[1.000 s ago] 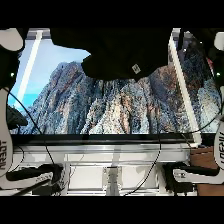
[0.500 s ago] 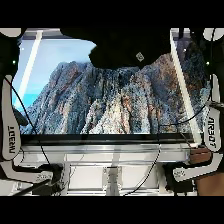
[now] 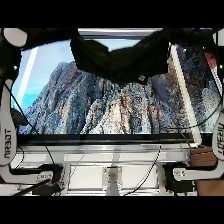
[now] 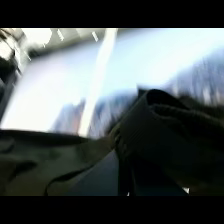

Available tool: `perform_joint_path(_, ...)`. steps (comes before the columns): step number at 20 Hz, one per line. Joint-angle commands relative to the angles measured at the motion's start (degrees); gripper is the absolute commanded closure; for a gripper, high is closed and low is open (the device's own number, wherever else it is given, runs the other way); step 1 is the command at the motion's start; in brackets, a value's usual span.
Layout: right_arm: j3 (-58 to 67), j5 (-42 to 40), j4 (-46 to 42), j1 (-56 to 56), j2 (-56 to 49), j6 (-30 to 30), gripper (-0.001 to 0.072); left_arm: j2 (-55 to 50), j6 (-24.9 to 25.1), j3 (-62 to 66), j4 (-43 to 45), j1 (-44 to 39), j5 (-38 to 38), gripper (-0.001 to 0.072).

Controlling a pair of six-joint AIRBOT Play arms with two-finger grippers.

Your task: Fold the clothes and pants, and hang the long-sleeved shirts on hangers.

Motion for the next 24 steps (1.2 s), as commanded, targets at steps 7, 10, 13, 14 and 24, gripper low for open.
perform_joint_path(7,-50.4,6.3,-5.6,-0.2,31.1,7.6,0.0697,26.3,-1.0,-41.3,7.3,-0.1,-3.3,0.0701)
perform_joint_path(10,-62.1,8.3,-5.6,-0.2,40.5,12.2,0.0697,34.7,-1.1,-52.4,7.1,-0.1,-3.4,0.0701)
perform_joint_path(13,-64.3,17.2,-7.1,-0.2,46.5,15.3,0.0697,41.8,-1.1,-58.7,7.1,-0.1,-3.8,0.0701)
perform_joint_path(14,-64.3,20.0,-8.5,-0.2,48.3,16.5,0.0696,43.9,-1.1,-59.4,7.1,-0.1,-5.3,0.0701)
perform_joint_path(24,-64.3,39.2,-22.0,-0.2,64.9,30.1,0.0697,57.8,-9.3,-59.6,7.3,-0.1,-10.1,0.0702)
